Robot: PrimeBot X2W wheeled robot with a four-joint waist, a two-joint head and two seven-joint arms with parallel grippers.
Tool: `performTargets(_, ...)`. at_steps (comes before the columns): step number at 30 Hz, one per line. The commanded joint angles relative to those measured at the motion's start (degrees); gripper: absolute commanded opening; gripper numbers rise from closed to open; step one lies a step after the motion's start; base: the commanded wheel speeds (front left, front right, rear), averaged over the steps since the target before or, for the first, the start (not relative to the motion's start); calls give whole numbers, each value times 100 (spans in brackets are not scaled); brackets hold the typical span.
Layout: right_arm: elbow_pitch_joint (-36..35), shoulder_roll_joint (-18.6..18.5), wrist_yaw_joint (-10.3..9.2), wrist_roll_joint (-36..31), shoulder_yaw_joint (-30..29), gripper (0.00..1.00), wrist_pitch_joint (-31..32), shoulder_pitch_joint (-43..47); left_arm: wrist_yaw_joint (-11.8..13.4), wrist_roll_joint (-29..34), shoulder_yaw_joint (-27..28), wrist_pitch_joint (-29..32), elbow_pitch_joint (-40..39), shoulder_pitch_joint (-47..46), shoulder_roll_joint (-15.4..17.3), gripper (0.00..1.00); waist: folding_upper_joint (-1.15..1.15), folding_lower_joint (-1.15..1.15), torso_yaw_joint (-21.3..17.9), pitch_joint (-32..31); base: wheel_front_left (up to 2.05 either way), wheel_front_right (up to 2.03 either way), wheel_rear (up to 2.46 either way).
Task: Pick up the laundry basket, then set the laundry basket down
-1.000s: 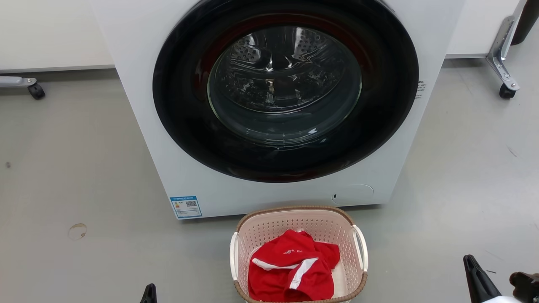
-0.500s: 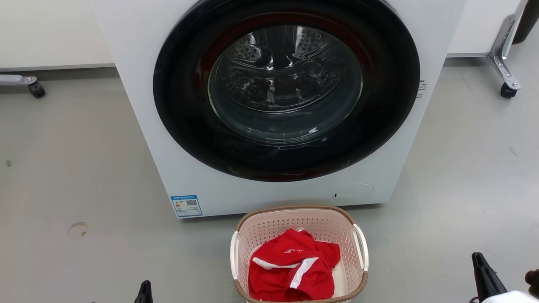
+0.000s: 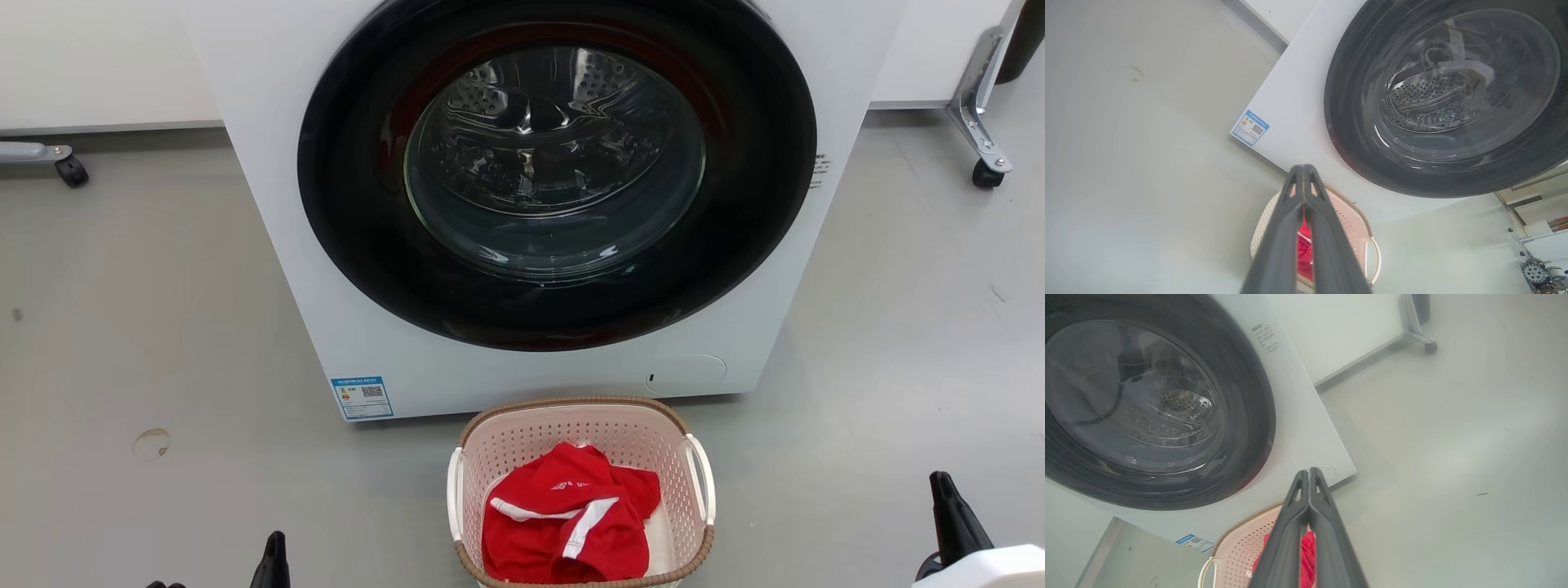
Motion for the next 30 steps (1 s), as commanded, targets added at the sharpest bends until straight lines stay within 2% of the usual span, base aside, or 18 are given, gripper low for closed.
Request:
performTargets(1,-163,-167,-8,161,-31,0,53,-325,-48,-147,128,27,-172,-325,35,0,0,-1,1,2,0,0,0)
performTargets(30,-338,-204,-13,2013,-289,0,541,-567,-210,-1787,454,515,-398,-556,6,0,0,-1,23,42,0,0,0)
